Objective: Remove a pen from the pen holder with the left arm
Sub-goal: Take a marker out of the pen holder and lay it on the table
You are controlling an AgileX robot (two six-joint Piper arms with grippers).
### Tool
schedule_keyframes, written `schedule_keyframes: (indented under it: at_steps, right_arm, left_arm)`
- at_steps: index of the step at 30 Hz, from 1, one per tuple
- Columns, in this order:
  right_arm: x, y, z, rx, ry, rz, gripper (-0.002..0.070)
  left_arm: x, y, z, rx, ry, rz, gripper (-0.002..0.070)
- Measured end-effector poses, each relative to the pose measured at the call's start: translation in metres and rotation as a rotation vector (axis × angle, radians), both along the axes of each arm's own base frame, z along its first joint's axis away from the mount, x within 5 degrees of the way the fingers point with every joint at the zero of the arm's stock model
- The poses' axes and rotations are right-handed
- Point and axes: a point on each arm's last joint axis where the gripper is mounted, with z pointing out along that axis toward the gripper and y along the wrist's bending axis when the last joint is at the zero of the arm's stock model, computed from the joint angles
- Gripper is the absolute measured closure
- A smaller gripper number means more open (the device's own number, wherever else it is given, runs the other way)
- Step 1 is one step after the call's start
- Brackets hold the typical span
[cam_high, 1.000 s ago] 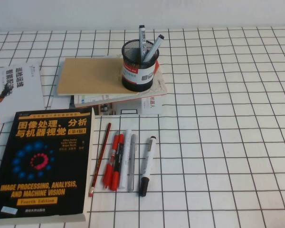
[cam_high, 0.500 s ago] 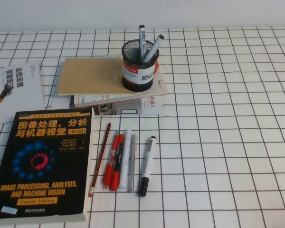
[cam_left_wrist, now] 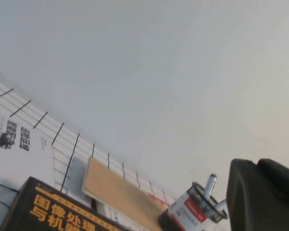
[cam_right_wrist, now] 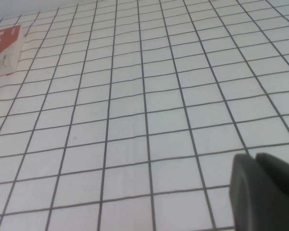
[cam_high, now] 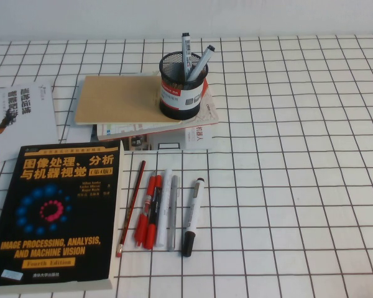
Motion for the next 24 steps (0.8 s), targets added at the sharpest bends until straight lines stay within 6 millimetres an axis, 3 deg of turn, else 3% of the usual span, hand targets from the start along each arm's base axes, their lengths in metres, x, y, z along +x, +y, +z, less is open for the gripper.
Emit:
schedule_keyframes:
  at_steps: [3, 8, 13, 21, 24]
  right_arm:
    - [0.0, 0.0, 0.0, 0.0, 0.0, 0.0, 0.0692]
    - [0.0, 0.0, 0.0, 0.0, 0.0, 0.0, 0.0692]
    - [0.0, 0.0, 0.0, 0.0, 0.0, 0.0, 0.0693]
    - [0.0, 0.0, 0.0, 0.0, 0.0, 0.0, 0.0692]
    - [0.0, 0.0, 0.0, 0.0, 0.0, 0.0, 0.0692]
  left_arm:
    - [0.0, -0.003, 0.008, 0.083, 0.042, -0.017, 0.0677]
    - [0.009, -0.006, 0.053, 0.277, 0.129, -0.015, 0.0677]
    - [0.038, -0.009, 0.092, 0.442, 0.213, -0.007, 0.0677]
    - [0.099, -0.017, 0.103, 0.511, 0.262, -0.028, 0.0677]
    - [0.122, -0.033, 0.103, 0.54, 0.22, -0.09, 0.0677]
